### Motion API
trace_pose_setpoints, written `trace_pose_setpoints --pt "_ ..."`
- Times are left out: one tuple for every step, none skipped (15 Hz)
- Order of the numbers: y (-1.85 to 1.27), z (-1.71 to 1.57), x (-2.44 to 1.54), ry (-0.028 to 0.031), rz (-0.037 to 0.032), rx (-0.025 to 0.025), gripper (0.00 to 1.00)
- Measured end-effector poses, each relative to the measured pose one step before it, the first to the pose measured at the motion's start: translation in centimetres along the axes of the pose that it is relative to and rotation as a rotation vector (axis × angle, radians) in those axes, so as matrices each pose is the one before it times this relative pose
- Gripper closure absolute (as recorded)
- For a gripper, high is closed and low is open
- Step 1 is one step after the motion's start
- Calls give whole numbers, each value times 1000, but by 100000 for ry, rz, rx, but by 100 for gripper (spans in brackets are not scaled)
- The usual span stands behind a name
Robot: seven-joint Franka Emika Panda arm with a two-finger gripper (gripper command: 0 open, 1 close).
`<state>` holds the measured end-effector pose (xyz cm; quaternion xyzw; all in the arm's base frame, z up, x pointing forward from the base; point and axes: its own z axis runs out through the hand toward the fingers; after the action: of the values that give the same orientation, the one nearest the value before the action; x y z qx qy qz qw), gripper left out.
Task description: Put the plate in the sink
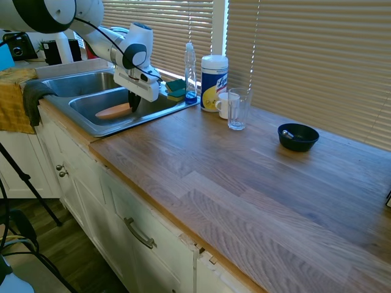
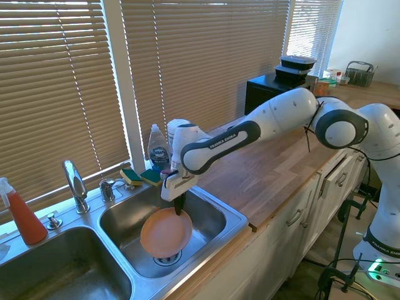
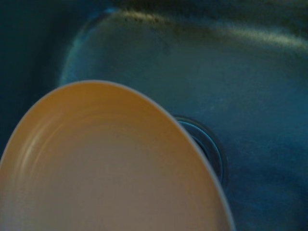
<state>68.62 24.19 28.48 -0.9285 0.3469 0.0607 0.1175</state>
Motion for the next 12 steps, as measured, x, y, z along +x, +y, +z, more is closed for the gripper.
trace_pose_setpoints --pt "-165 713 669 -1825 238 -2442 100" --pt "-257 637 523 -1548 5 -1906 100" --pt "-278 599 417 -1361 -160 -1656 100" --pt "-298 477 338 -1063 -265 -1306 0" --pt "-359 111 243 -431 -362 -469 0" --pt "-260 21 155 -338 -295 -383 0" --pt "-151 -79 71 -267 -190 -268 0" --pt "-159 -203 82 -121 -170 -41 0" --pt "-101 -121 41 -191 -114 -129 0" --pt "-107 -156 22 12 -118 123 0" --pt "-72 -53 13 66 -76 131 0" --pt "-47 82 -67 -46 -114 -89 0"
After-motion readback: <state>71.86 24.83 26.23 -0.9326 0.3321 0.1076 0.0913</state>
